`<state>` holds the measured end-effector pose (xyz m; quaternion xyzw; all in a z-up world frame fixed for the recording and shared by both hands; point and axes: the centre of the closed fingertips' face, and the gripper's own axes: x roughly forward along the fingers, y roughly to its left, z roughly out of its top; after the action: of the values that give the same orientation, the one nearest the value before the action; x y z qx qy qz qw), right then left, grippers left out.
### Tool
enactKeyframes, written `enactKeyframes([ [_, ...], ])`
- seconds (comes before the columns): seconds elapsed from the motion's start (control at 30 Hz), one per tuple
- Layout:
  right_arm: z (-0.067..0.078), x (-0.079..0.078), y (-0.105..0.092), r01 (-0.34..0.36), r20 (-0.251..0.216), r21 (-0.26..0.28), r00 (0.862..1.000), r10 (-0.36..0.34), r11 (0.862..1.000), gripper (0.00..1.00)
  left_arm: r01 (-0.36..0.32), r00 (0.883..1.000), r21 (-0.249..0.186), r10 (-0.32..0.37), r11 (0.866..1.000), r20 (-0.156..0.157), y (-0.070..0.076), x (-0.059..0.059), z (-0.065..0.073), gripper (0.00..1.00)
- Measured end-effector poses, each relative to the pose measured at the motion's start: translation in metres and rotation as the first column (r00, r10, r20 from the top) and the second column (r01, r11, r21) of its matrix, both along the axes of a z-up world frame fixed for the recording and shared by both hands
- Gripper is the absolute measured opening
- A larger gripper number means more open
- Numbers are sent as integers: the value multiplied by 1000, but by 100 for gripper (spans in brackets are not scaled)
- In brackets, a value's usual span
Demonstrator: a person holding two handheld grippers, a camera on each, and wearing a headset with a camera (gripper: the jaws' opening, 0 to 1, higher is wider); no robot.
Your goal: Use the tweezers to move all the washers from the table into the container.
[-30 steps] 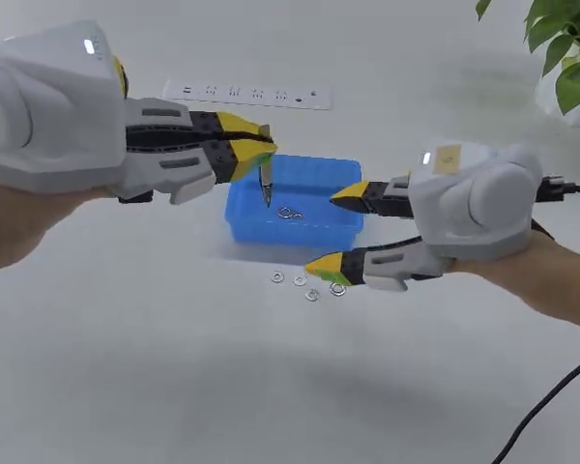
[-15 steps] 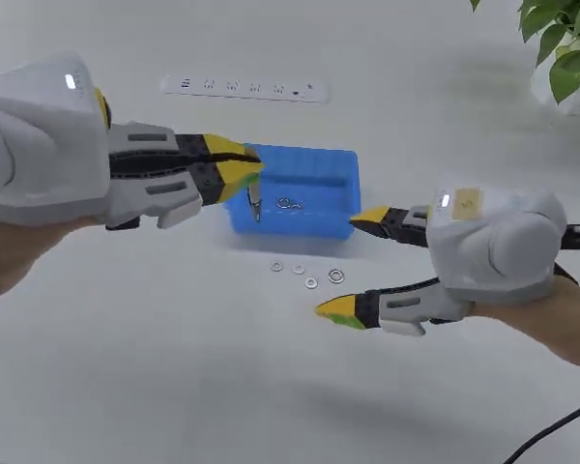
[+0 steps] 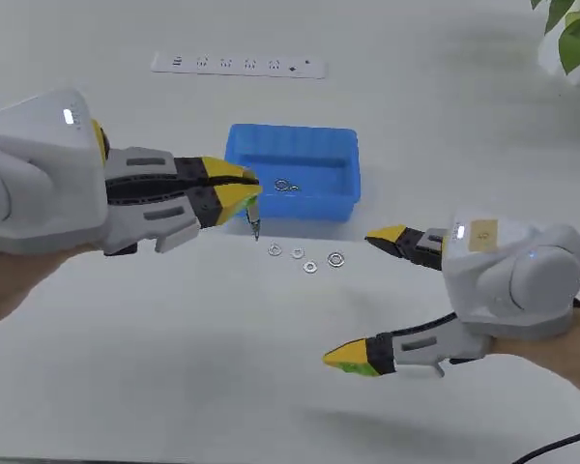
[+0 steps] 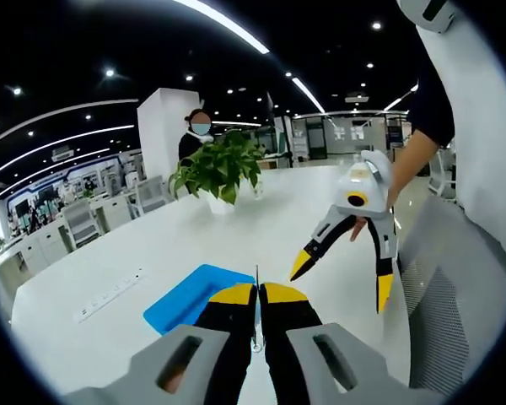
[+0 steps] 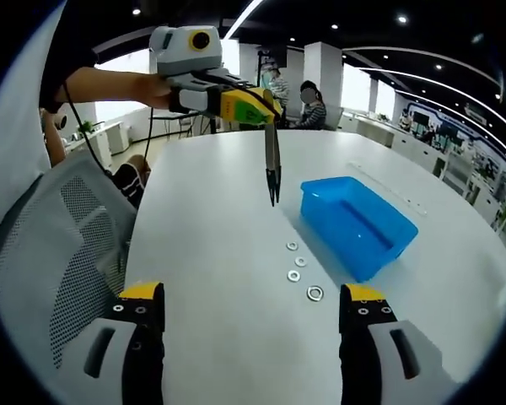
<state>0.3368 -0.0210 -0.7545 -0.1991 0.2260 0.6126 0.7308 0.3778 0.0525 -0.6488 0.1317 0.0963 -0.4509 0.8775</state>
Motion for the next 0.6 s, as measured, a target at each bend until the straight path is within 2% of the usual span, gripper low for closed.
enactKeyframes([
  [0.13,-11,-10,-1,-16,-24,-15,1000,15,1000,92,18,999,1,-18,1000,-31,-7,-1,-12,6],
  [0.3,-20,-11,-7,0,-35,-29,999,-1,1000,100,34,998,8,-34,999,-46,-13,1,-23,6],
  [0.4,-16,-7,-10,31,-50,5,998,-31,999,100,34,998,-1,-34,999,-51,-15,4,-26,6],
  [0.6,-9,3,-14,78,-62,41,995,-75,996,100,39,998,-9,-40,999,-56,-16,9,-34,6],
])
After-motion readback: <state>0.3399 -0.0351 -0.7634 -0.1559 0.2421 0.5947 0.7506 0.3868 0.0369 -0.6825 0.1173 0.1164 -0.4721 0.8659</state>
